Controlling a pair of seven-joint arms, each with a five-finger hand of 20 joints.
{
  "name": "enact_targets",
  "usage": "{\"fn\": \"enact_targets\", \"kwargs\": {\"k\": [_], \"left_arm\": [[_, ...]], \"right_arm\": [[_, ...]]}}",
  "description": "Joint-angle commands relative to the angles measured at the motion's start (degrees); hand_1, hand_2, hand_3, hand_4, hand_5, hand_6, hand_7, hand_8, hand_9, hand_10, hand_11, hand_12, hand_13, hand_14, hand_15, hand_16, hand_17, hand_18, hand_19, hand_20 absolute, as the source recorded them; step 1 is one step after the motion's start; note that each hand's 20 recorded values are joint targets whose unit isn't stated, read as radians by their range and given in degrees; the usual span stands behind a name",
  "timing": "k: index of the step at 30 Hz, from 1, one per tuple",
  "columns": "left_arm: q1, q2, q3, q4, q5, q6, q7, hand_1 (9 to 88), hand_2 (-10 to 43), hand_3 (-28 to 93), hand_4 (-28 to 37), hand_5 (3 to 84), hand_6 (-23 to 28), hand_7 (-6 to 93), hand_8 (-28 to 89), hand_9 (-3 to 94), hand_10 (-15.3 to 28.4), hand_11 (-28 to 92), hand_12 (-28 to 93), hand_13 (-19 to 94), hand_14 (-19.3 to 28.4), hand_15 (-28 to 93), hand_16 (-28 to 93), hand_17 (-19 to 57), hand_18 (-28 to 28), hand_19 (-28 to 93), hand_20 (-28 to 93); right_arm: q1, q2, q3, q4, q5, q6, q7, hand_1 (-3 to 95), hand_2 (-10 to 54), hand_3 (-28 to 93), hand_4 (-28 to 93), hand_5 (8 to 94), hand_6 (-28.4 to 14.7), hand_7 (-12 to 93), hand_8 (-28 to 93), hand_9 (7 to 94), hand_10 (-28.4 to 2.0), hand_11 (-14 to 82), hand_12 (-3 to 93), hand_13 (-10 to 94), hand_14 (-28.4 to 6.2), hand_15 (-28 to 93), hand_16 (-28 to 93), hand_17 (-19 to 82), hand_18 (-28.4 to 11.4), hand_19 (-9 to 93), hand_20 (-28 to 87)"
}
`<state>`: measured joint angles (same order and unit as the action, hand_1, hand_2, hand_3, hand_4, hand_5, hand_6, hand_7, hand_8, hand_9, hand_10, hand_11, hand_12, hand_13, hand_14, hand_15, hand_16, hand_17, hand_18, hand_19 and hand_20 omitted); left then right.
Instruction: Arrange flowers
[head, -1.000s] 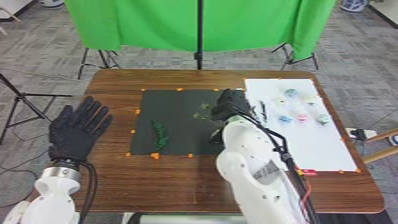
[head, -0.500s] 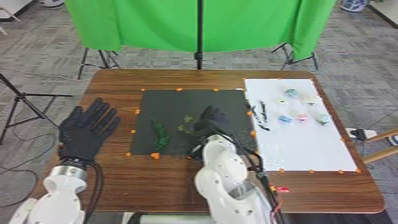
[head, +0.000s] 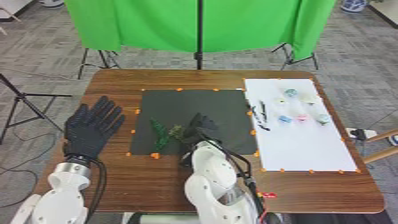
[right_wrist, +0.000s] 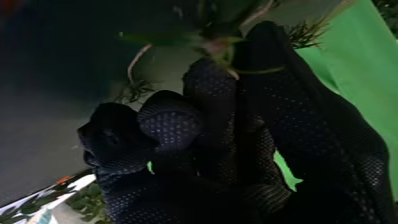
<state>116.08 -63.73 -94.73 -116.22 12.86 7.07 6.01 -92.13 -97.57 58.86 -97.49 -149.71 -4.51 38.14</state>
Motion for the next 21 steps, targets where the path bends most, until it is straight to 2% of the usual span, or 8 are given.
{"fn": "enact_targets", "kwargs": {"k": [1, 3, 9, 16, 17, 19, 21], "left_arm": [[0.6, -0.18, 0.02, 0.44, 0.31, -0.03, -0.22, 29.5, 10.3, 73, -22.0, 44.0, 9.3, 8.1, -7, 38.7, 14.4, 16, 14, 31, 15.3, 38, -2, -3.6, 14.7, 31, 19], [1.1, -0.17, -0.18, 0.26, 0.05, 0.22, 0.22, 29.6, 10.3, 73, -22.2, 43.0, 9.4, 7.9, -7, 38.5, 14.3, 16, 14, 31, 15.3, 38, -2, -3.7, 14.7, 31, 19], [1.4, -0.35, -0.52, 0.1, 0.08, -0.15, 0.36, 29.7, 10.0, 73, -22.1, 41.5, 9.3, 8.0, -7, 38.3, 14.3, 16, 14, 31, 15.2, 38, -2, -3.5, 14.7, 31, 19], [2.3, -0.69, -1.33, -0.3, 0.17, -0.18, 0.81, 29.7, 9.5, 73, -22.2, 42.2, 9.2, 8.5, -7, 38.1, 14.3, 17, 14, 31, 15.2, 38, -2, -3.5, 14.7, 31, 19], [2.4, -0.74, -1.39, -0.28, 0.07, -0.31, 0.86, 29.7, 9.4, 73, -22.3, 42.3, 9.2, 8.5, -7, 38.1, 14.3, 17, 14, 31, 15.2, 38, -2, -3.5, 14.7, 31, 19], [2.6, -0.9, -1.56, -0.47, 0.02, -0.14, 0.95, 29.8, 9.4, 73, -22.3, 42.4, 9.2, 8.6, -7, 38.1, 14.3, 17, 14, 31, 15.2, 38, -2, -3.6, 14.7, 31, 19], [2.7, -0.89, -1.79, -0.54, 0.04, -0.14, 1.03, 29.8, 9.4, 73, -22.3, 42.5, 9.3, 8.5, -7, 38.1, 14.3, 17, 14, 31, 15.2, 38, -2, -3.6, 14.7, 31, 19]], "right_arm": [[-1.2, -1.2, -0.5, 0.3, -1.0, -0.5, -0.5, 57.2, -9.5, 66, -23, 71.2, -4.1, 35, 17, 79.5, -12.9, 47.8, 49.3, 71, -16.4, 74, 47, 47, -27.1, 93, 51], [-1.3, -1.1, -0.4, 0.1, -0.5, -0.1, -0.3, 55.7, -9.5, 65, -22, 69.5, -4.6, 35, 17, 79.1, -13.2, 48.2, 49.1, 71, -16.5, 74, 47, 47, -27.2, 93, 50], [-0.8, 0.0, -0.6, -0.9, 0.5, 0.5, 0.3, 53.2, -9.5, 65, -21, 63.2, -6.6, 35, 15, 76.0, -13.8, 50.3, 48.9, 71, -16.7, 74, 46, 47, -27.2, 93, 50], [0.4, 1.9, -0.4, -4.0, 3.9, 2.5, 1.4, 49.0, -9.5, 69, -22, 62.4, -7.4, 32, 11, 74.5, -14.6, 52.3, 46.9, 70, -16.9, 74, 46, 47, -27.2, 93, 50], [0.7, 2.3, -0.4, -4.6, 4.4, 3.1, 1.5, 48.1, -9.5, 70, -22, 62.8, -7.6, 30, 9, 74.4, -14.8, 52.6, 46.3, 70, -16.9, 74, 46, 47, -27.2, 93, 51], [0.8, 3.2, -0.4, -6.1, 5.2, 3.0, 1.5, 46.7, -9.5, 71, -22, 63.4, -7.7, 27, -5, 74.3, -15.1, 53.5, 44.3, 70, -16.9, 74, 45, 47, -27.2, 93, 51], [1.1, 4.3, -0.5, -7.4, 5.8, 3.0, 1.6, 45.7, -9.5, 71, -21, 63.4, -8.0, 22, -9, 74.6, -15.6, 54.5, 41.4, 70, -17.1, 74, 45, 47, -27.2, 93, 51]]}}
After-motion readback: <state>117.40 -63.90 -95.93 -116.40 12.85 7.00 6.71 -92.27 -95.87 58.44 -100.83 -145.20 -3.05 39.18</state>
